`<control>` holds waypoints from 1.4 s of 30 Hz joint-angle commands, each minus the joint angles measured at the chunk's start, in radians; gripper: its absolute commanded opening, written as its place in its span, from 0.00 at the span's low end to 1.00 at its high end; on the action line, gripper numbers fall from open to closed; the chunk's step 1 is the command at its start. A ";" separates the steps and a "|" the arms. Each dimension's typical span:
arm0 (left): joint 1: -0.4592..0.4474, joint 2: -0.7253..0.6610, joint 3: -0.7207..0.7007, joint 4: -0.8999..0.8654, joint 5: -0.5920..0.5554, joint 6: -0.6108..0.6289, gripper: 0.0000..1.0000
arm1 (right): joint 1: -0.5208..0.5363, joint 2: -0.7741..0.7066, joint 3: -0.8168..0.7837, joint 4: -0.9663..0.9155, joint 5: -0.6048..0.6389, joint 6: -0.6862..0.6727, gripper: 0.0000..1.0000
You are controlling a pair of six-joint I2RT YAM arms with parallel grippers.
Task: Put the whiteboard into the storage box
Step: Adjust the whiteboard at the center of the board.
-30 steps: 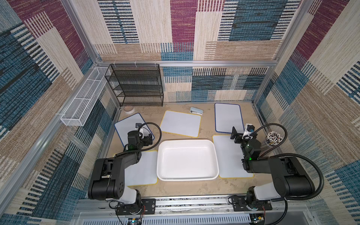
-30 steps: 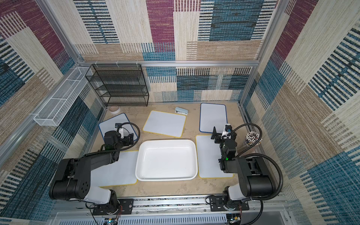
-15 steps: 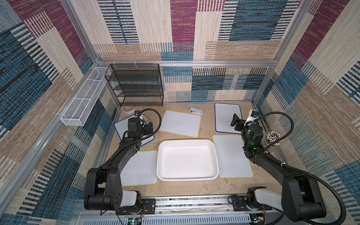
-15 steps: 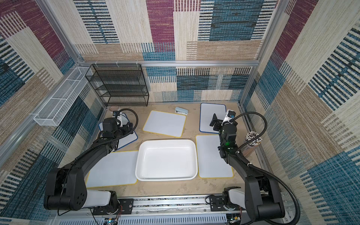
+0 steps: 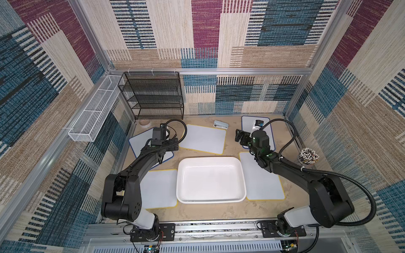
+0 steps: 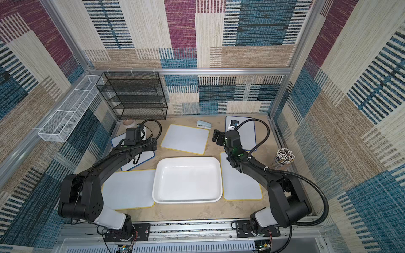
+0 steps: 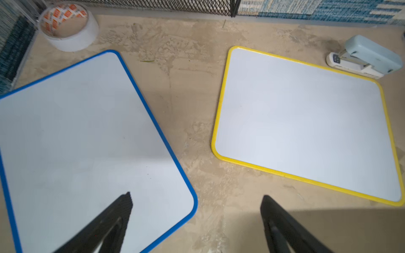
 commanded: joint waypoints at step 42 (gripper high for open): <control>-0.043 0.566 0.597 -0.245 0.181 0.002 0.87 | 0.085 0.632 0.552 -0.334 -0.088 0.351 1.00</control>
